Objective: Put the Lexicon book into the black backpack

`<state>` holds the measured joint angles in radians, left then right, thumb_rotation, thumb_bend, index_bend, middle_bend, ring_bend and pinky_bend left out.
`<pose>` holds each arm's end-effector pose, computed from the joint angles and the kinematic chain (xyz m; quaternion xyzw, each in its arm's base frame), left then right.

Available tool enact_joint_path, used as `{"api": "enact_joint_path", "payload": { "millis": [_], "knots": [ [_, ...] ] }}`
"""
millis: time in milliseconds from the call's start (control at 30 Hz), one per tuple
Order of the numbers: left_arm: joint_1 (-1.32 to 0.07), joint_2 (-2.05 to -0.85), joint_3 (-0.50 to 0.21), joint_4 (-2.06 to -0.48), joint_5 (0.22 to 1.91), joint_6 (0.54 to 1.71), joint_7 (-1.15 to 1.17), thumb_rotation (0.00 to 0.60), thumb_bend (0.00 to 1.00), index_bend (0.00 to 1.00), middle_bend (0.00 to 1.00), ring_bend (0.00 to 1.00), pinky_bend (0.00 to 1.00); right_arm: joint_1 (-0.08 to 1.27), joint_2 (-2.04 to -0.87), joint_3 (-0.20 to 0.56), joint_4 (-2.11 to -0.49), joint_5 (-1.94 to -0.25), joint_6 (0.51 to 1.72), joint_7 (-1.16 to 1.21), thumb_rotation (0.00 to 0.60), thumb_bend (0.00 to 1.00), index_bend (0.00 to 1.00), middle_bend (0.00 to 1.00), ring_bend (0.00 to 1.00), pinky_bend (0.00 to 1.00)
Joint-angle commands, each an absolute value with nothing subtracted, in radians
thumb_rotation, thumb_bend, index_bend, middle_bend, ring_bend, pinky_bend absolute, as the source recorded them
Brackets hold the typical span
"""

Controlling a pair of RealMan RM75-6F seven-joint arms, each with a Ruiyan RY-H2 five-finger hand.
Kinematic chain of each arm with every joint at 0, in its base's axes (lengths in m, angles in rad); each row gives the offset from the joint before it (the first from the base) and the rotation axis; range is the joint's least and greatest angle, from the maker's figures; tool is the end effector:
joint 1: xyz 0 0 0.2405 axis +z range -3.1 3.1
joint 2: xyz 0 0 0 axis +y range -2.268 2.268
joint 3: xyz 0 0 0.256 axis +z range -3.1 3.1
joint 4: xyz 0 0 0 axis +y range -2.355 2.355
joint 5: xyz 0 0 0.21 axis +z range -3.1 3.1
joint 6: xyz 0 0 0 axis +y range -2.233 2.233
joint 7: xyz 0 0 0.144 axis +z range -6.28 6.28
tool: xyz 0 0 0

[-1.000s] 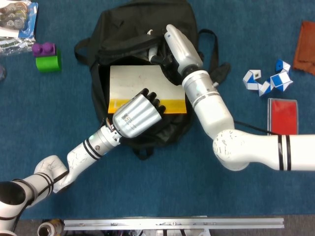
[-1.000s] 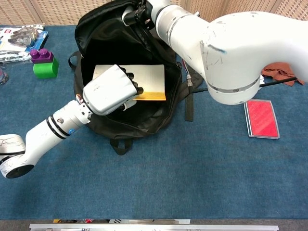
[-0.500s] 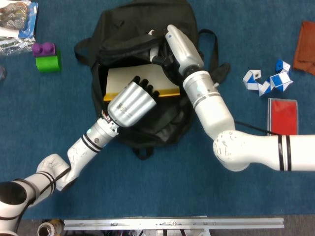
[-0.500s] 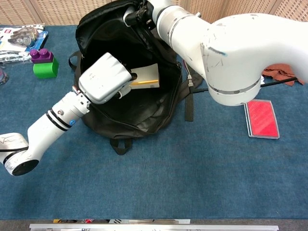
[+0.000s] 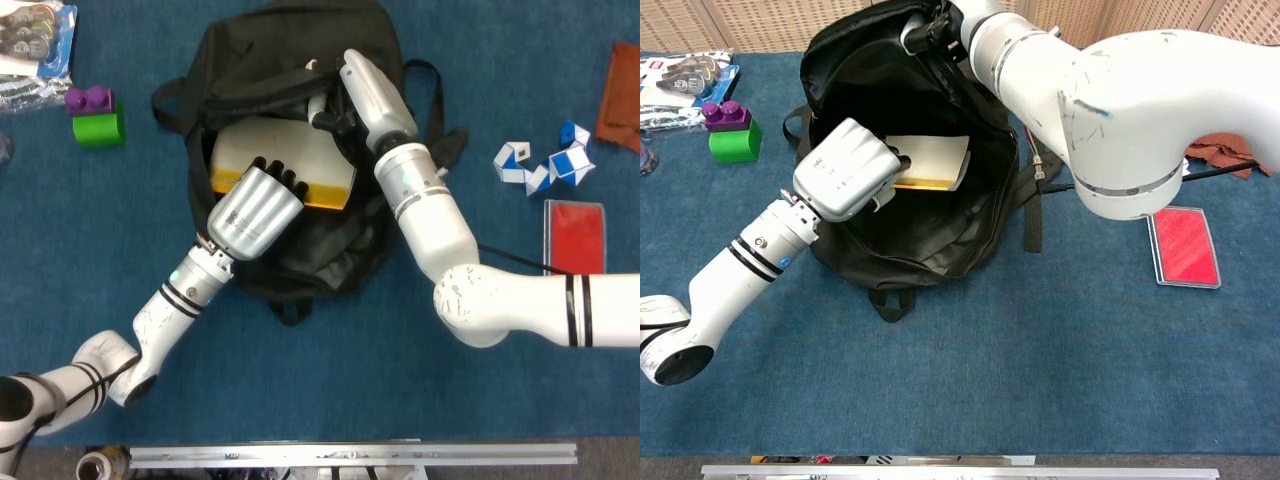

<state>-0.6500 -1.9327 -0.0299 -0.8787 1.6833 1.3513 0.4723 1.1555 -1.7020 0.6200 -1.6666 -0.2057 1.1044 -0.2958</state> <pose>-0.1542 0.2999 -0.0796 -0.7785 -0.0335 -0.4115 0.4728 0.0408 -0.3716 -0.0212 0.4936 -0.6872 0.4661 0.2586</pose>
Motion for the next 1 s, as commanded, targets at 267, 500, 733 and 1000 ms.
{"api": "enact_joint_path", "payload": {
  "millis": [267,500,733,1000],
  "knots": [
    [-0.572,-1.789,-0.034,-1.233,1.576,1.287,0.671,0.600,0.28,0.42,0.55,0.48,0.66,1.152,-1.697,0.619,-1.667,-0.203,1.092,-0.291,0.600,0.80,0.78,0.68,0.64,0.81],
    [-0.510,-1.680,-0.012,-1.440,1.545,1.315,0.726,0.600,0.27,0.37,0.52,0.47,0.64,1.145,-1.689,0.610,-1.671,-0.204,1.079,-0.287,0.600,0.80,0.78,0.68,0.64,0.81],
    [-0.452,-1.548,0.015,-1.602,1.533,1.350,0.723,0.600,0.27,0.36,0.51,0.47,0.63,1.127,-1.668,0.593,-1.684,-0.210,1.050,-0.279,0.600,0.77,0.78,0.67,0.63,0.81],
    [-0.377,-1.435,0.050,-1.701,1.542,1.412,0.682,0.600,0.25,0.32,0.51,0.47,0.62,1.093,-1.599,0.555,-1.715,-0.208,0.931,-0.265,0.600,0.62,0.52,0.47,0.40,0.53]
  ]
}}
